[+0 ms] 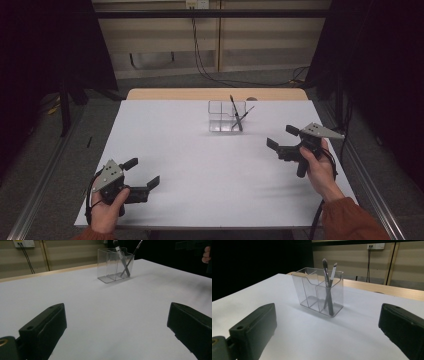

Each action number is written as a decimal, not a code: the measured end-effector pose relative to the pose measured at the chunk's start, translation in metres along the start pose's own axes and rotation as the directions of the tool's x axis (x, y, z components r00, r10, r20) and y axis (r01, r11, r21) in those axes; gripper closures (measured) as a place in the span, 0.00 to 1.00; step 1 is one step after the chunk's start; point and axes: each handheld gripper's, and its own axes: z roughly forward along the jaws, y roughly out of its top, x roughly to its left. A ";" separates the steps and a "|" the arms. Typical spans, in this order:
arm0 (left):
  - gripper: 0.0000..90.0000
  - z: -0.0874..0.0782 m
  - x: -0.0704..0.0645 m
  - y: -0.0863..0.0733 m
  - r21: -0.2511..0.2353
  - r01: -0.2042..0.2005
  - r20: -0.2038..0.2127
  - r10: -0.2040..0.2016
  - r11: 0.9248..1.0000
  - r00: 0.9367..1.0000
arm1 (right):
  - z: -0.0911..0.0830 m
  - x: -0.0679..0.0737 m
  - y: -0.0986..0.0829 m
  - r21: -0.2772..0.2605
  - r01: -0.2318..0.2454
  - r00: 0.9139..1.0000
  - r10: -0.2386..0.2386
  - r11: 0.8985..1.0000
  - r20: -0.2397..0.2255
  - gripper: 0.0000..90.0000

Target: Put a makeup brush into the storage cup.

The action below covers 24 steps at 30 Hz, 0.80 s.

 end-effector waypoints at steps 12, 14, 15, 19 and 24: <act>0.03 -0.002 0.000 0.000 -0.002 -0.005 -0.001 0.005 1.000 1.000 | -0.020 0.013 -0.015 -0.015 0.030 1.000 -0.030 0.999 0.000 0.01; 0.03 -0.002 0.000 0.000 -0.002 -0.004 -0.003 0.004 1.000 1.000 | -0.024 0.014 -0.018 -0.017 0.029 1.000 -0.029 0.999 0.002 0.01; 0.03 -0.002 0.000 0.000 -0.003 -0.004 -0.002 0.004 1.000 1.000 | -0.026 0.014 -0.019 -0.015 0.030 1.000 -0.030 0.999 0.002 0.01; 0.03 -0.001 0.000 0.000 -0.007 -0.001 -0.003 0.001 1.000 1.000 | -0.034 0.015 -0.028 -0.005 0.027 1.000 -0.027 1.000 0.009 0.01; 0.03 -0.002 0.000 0.000 -0.005 -0.002 -0.004 0.002 1.000 1.000 | -0.041 0.016 -0.037 0.001 0.042 0.999 -0.042 0.999 0.020 0.01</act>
